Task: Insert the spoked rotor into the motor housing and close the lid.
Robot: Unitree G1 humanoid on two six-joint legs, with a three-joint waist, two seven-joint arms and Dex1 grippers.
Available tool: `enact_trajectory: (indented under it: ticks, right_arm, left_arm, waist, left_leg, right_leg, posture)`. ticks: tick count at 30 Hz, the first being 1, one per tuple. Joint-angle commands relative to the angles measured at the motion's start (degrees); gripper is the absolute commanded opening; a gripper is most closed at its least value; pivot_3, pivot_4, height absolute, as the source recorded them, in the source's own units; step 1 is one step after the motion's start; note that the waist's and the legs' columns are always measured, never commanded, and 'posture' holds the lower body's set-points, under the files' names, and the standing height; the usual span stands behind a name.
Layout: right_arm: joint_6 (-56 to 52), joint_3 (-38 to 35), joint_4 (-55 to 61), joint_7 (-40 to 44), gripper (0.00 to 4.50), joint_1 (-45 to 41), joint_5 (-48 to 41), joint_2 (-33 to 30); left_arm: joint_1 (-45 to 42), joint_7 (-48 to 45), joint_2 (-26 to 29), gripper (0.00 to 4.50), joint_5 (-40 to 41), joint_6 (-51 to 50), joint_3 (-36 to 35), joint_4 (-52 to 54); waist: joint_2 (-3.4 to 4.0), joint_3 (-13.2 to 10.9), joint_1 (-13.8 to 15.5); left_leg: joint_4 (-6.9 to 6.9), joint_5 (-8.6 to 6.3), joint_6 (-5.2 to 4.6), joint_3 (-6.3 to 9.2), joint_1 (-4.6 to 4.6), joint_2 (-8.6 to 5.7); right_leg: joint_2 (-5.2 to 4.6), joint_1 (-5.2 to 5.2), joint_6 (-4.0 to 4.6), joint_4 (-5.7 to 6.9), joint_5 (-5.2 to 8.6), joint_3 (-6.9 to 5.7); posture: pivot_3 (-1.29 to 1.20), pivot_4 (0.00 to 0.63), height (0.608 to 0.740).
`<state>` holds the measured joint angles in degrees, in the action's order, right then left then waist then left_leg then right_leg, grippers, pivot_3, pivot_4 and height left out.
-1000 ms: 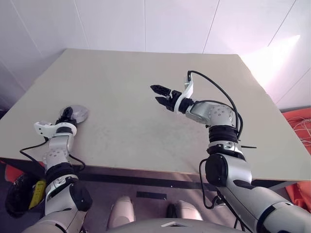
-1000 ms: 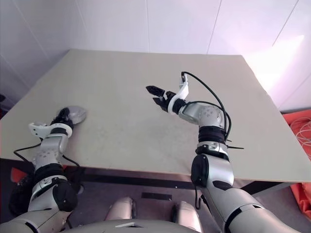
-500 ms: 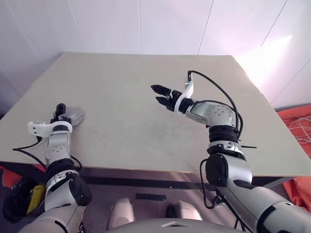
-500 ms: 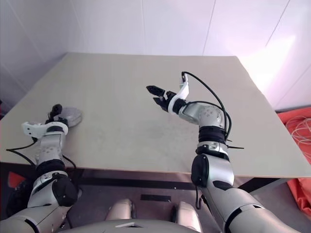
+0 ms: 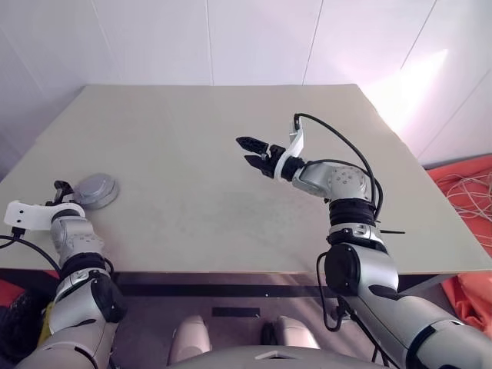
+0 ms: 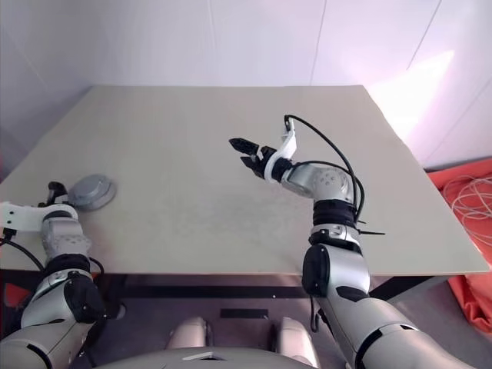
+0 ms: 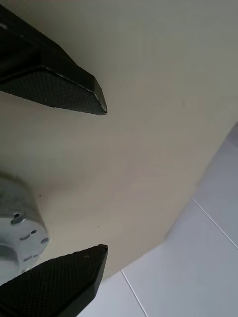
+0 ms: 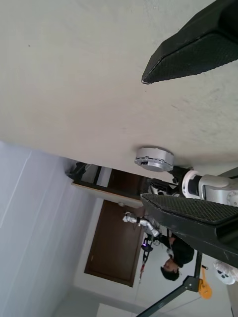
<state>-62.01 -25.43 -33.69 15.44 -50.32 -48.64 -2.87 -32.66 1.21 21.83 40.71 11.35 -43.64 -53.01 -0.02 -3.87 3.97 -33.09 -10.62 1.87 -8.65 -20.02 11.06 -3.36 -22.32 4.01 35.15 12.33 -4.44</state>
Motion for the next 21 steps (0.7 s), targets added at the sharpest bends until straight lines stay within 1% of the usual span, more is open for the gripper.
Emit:
enact_trajectory:
  ticks: [1,4,6,7,9,11,14,16,18,21]
  right_arm:
    - [2.95,3.73,7.04,6.12,3.99,1.83,0.93,-1.20]
    - [8.40,8.62,14.36,14.21,3.99,5.92,3.28,-3.20]
    - [12.06,12.32,19.51,20.67,3.99,9.48,5.47,-6.73]
    - [13.41,13.64,20.98,22.73,3.99,10.63,6.40,-8.08]
    - [16.96,16.62,22.68,26.45,3.99,12.79,9.28,-11.16]
    - [21.19,19.32,23.62,30.07,3.99,14.98,12.86,-15.03]
    - [26.90,22.11,24.83,34.41,3.99,18.02,17.45,-20.34]
    - [31.38,23.88,24.60,36.06,3.99,20.10,21.59,-23.84]
    - [35.67,25.00,22.27,35.49,3.99,21.10,25.72,-26.08]
    - [38.36,24.27,18.37,34.41,3.99,21.09,28.60,-27.72]
  left_arm:
    - [-1.50,-8.21,0.78,4.48,-2.53,-1.73,5.40,7.06]
    - [-1.74,-17.89,-0.54,4.48,-2.92,-7.47,12.40,15.58]
    - [-0.47,-24.39,-0.78,4.48,-4.03,-12.83,19.47,23.36]
    - [0.07,-26.33,-0.86,4.48,-4.12,-14.89,21.56,26.22]
    - [1.20,-29.38,-0.62,4.48,-4.98,-17.70,25.09,30.66]
    - [2.57,-33.22,-0.34,4.48,-5.97,-19.76,28.88,34.98]
    - [5.24,-37.49,0.13,4.48,-8.92,-22.72,35.14,40.09]
    - [7.08,-39.34,-0.18,4.48,-10.99,-23.99,38.88,42.41]
    - [8.12,-39.62,-1.24,4.48,-12.14,-24.21,40.55,43.34]
    - [8.51,-39.20,-3.49,4.48,-14.12,-23.43,42.24,42.40]
  waist:
    - [-0.05,-0.02,1.36]
    - [-0.22,-0.09,3.88]
    - [-0.24,-0.08,5.24]
    - [-0.25,-0.07,5.71]
    - [-0.24,-0.07,5.90]
    - [-0.25,-0.06,5.82]
    - [-0.25,-0.06,5.23]
    - [-0.23,-0.05,4.92]
    - [-0.23,-0.05,4.58]
    - [-0.22,-0.04,4.41]
  left_leg:
    - [0.00,0.00,0.00,0.02,-0.05,0.00]
    - [-0.03,0.00,0.00,0.02,-0.15,0.03]
    - [-0.08,-0.01,-0.02,0.00,-0.17,-0.02]
    - [-0.08,-0.01,-0.03,0.00,-0.15,-0.11]
    - [-0.09,-0.03,-0.05,-0.02,-0.06,-0.28]
    - [-0.10,-0.04,-0.07,-0.09,0.02,-0.39]
    - [-0.12,-0.03,-0.06,-0.09,0.02,-0.38]
    - [-0.12,-0.03,-0.06,-0.07,0.01,-0.37]
    - [-0.12,-0.03,-0.07,-0.08,-0.01,-0.39]
    - [-0.13,-0.03,-0.08,-0.08,-0.05,-0.37]
  right_leg:
    - [0.00,-0.02,0.02,0.00,0.00,-0.01]
    - [-0.03,-0.01,0.04,-0.01,-0.01,-0.11]
    - [-0.12,0.01,0.04,0.00,-0.01,-0.11]
    - [-0.24,0.07,0.04,0.01,-0.01,-0.12]
    - [-0.44,0.18,0.01,0.02,-0.02,-0.12]
    - [-0.58,0.22,-0.40,0.01,0.16,-0.11]
    - [-0.57,0.21,-0.43,0.06,0.16,-0.10]
    - [-0.55,0.19,-0.44,0.08,0.17,-0.11]
    - [-0.56,0.19,-0.44,0.06,0.17,-0.10]
    - [-0.51,0.17,-0.43,0.06,0.17,-0.10]
  posture:
    - [0.00,0.000,0.740]
    - [0.00,0.000,0.740]
    - [0.00,0.000,0.740]
    - [0.00,0.000,0.740]
    - [0.00,0.000,0.740]
    - [0.00,0.000,0.740]
    - [0.00,0.000,0.740]
    - [0.00,0.000,0.740]
    - [0.00,0.000,0.740]
    - [0.00,0.000,0.740]
